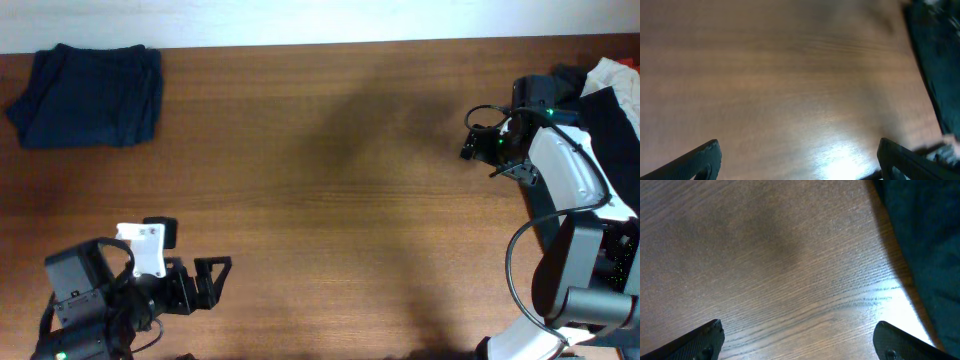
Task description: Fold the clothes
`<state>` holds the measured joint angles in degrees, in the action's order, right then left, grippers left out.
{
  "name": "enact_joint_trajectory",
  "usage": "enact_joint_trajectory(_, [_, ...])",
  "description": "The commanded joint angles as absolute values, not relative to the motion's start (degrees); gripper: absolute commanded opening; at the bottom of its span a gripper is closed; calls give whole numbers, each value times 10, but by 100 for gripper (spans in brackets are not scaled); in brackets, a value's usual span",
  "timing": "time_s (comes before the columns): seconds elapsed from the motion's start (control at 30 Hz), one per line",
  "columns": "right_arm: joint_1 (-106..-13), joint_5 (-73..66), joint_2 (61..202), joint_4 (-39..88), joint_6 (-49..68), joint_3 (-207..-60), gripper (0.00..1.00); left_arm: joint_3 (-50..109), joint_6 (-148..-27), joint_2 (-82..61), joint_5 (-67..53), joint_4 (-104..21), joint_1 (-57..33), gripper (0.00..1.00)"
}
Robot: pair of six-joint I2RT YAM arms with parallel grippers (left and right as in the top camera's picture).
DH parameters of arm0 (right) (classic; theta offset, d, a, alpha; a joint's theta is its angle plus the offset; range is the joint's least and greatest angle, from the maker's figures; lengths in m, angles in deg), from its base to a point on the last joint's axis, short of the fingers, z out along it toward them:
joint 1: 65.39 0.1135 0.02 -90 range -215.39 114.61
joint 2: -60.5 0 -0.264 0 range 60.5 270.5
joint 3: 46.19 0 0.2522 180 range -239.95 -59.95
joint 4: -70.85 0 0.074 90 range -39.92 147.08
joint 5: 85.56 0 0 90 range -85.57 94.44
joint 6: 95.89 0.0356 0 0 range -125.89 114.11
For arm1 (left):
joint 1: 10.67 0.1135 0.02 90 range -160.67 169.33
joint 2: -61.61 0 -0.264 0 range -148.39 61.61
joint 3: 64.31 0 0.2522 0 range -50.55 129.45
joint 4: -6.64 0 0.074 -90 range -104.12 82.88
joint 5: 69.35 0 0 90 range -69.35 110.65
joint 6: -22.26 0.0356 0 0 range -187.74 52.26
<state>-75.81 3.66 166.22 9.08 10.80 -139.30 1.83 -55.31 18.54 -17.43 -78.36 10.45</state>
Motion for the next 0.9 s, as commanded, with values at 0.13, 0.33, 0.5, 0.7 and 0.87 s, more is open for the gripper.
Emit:
enact_joint_trajectory(0.13, [-759,38,1659,91,110,-1400,98,-111,-505,296,-269,-495,22,99])
enact_joint_trajectory(0.33, [-759,38,1659,91,110,-1400,99,-336,-848,444,71,-189,-42,99])
enact_joint_trajectory(0.5, [-759,38,1659,91,111,-1400,99,-465,-754,544,106,-120,-42,99])
enact_joint_trajectory(0.7, [-759,38,1659,91,111,-1400,99,-500,-749,613,172,-115,-41,99])
enact_joint_trajectory(0.87, [-759,38,1659,91,110,-1400,99,-500,-749,613,173,-115,-41,99])
